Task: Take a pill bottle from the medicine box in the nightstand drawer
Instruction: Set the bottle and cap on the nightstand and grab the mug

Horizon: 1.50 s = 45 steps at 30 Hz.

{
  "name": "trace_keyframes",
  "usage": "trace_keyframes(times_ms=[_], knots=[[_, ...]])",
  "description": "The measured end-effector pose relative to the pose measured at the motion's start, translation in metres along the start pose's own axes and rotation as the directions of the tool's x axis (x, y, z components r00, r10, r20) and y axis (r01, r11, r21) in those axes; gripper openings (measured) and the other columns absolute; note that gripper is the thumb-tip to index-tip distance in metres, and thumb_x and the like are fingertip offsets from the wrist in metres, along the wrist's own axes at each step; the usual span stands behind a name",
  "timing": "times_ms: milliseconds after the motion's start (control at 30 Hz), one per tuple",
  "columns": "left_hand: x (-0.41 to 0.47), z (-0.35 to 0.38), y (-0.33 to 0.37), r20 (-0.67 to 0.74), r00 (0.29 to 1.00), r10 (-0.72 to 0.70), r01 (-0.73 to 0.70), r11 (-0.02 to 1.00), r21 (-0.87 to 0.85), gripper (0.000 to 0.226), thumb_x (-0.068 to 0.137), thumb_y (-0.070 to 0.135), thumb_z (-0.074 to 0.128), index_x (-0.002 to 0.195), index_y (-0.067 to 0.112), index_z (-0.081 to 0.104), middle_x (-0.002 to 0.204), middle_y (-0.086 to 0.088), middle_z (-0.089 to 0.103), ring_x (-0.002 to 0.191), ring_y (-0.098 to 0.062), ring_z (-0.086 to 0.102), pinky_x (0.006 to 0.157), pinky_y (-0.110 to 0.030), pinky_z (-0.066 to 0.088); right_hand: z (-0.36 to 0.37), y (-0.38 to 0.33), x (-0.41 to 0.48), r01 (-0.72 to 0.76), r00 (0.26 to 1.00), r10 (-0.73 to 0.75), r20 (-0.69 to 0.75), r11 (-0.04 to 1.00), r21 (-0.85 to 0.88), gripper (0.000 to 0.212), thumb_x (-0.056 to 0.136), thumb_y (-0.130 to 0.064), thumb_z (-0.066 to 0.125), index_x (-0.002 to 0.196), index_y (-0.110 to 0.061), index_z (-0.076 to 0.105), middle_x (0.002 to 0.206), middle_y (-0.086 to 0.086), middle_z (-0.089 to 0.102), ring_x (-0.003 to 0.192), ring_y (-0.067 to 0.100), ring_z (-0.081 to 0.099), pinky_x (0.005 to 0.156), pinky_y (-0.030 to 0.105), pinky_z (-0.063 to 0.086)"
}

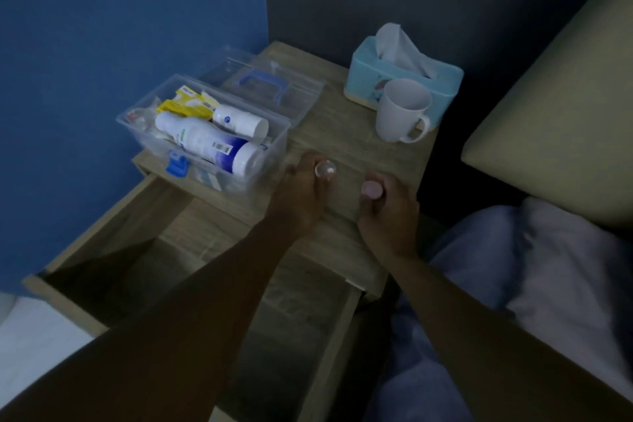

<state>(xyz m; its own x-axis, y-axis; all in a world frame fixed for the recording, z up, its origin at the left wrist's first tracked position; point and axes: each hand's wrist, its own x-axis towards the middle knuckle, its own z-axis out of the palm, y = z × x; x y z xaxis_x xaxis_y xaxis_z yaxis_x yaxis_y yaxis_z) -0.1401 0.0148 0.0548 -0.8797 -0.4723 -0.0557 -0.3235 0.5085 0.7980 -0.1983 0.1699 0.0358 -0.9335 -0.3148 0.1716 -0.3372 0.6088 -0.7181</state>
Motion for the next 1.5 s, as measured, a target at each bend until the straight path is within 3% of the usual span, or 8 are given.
trace_keyframes(times_ms=[233, 533, 633, 800, 933, 1100, 1333, 1500], knots=[[0.016, 0.023, -0.001, -0.086, 0.993, 0.08, -0.064, 0.982, 0.176, 0.046, 0.101, 0.043, 0.043, 0.137, 0.015, 0.05, 0.137, -0.007, 0.055, 0.129, -0.025, 0.048, 0.114, -0.044, 0.034, 0.006, 0.006, 0.001, 0.054, 0.996, -0.055, -0.066, 0.998, -0.015, 0.055, 0.088, -0.016, 0.063, 0.142, -0.016, 0.052, 0.135, 0.004, 0.063, 0.127, 0.027, 0.051, 0.108, 0.032, 0.035], [-0.005, 0.014, -0.007, -0.069, 0.986, 0.152, -0.131, 0.959, 0.25, 0.057, 0.097, 0.033, 0.052, 0.148, 0.011, 0.037, 0.149, -0.012, 0.046, 0.14, -0.024, 0.039, 0.117, -0.046, 0.032, 0.004, 0.0, -0.001, -0.045, 0.999, 0.046, -0.021, 0.998, 0.036, 0.079, 0.072, -0.039, 0.055, 0.148, -0.021, 0.04, 0.135, 0.0, 0.059, 0.128, 0.019, 0.048, 0.109, 0.035, 0.037], [-0.028, 0.013, -0.016, -0.032, 0.988, 0.151, -0.121, 0.887, 0.446, 0.056, 0.102, 0.032, 0.04, 0.15, 0.004, 0.034, 0.157, -0.018, 0.035, 0.148, -0.027, 0.029, 0.122, -0.046, 0.022, 0.002, -0.001, -0.003, -0.071, 0.996, 0.076, -0.049, 0.993, 0.092, 0.074, 0.076, -0.034, 0.06, 0.146, -0.019, 0.044, 0.135, 0.004, 0.058, 0.128, 0.019, 0.048, 0.109, 0.036, 0.04], [-0.049, 0.017, -0.017, 0.05, 0.997, 0.053, -0.072, 0.776, 0.627, 0.069, 0.102, 0.045, 0.015, 0.157, 0.004, 0.01, 0.166, -0.018, 0.008, 0.154, -0.027, 0.005, 0.125, -0.044, 0.006, 0.0, 0.0, -0.003, -0.043, 0.99, 0.055, -0.131, 0.995, 0.09, 0.039, 0.092, -0.011, 0.057, 0.131, -0.005, 0.059, 0.129, 0.016, 0.062, 0.126, 0.033, 0.053, 0.109, 0.042, 0.041], [-0.063, 0.018, -0.015, 0.066, 0.997, 0.045, -0.078, 0.714, 0.696, 0.073, 0.1, 0.05, 0.008, 0.158, 0.005, 0.008, 0.166, -0.017, 0.007, 0.154, -0.028, 0.007, 0.124, -0.046, 0.01, -0.011, -0.003, 0.006, -0.004, 0.994, 0.008, -0.108, 0.999, 0.035, 0.039, 0.09, -0.007, 0.053, 0.129, -0.004, 0.059, 0.127, 0.017, 0.06, 0.123, 0.033, 0.049, 0.108, 0.042, 0.039], [-0.06, 0.017, -0.014, 0.087, 0.996, 0.034, -0.085, 0.72, 0.689, 0.071, 0.102, 0.047, 0.013, 0.158, 0.005, 0.006, 0.166, -0.016, 0.005, 0.154, -0.027, 0.004, 0.124, -0.046, 0.006, -0.035, -0.014, 0.049, 0.108, 0.985, -0.122, -0.126, 0.987, -0.115, 0.052, 0.084, -0.008, 0.056, 0.136, -0.004, 0.054, 0.133, 0.019, 0.054, 0.125, 0.035, 0.046, 0.105, 0.042, 0.038], [-0.056, 0.015, -0.015, 0.126, 0.992, 0.001, -0.088, 0.721, 0.687, 0.07, 0.102, 0.046, 0.014, 0.158, 0.006, 0.002, 0.167, -0.015, -0.001, 0.155, -0.027, -0.001, 0.124, -0.047, 0.002, -0.037, -0.036, 0.127, 0.003, 0.996, -0.039, -0.084, 0.922, -0.387, 0.094, 0.081, -0.048, 0.071, 0.153, -0.009, 0.026, 0.152, 0.017, 0.034, 0.137, 0.034, 0.035, 0.111, 0.046, 0.037], [-0.056, 0.014, -0.014, 0.129, 0.992, 0.015, -0.098, 0.731, 0.675, 0.069, 0.103, 0.045, 0.017, 0.158, 0.007, 0.002, 0.167, -0.015, -0.001, 0.155, -0.026, 0.0, 0.124, -0.048, 0.003, -0.038, -0.043, 0.165, -0.164, 0.985, 0.174, 0.001, 0.932, -0.322, 0.097, 0.072, -0.061, 0.073, 0.145, -0.008, 0.037, 0.137, 0.01, 0.038, 0.129, 0.027, 0.043, 0.094, 0.033, 0.043]])
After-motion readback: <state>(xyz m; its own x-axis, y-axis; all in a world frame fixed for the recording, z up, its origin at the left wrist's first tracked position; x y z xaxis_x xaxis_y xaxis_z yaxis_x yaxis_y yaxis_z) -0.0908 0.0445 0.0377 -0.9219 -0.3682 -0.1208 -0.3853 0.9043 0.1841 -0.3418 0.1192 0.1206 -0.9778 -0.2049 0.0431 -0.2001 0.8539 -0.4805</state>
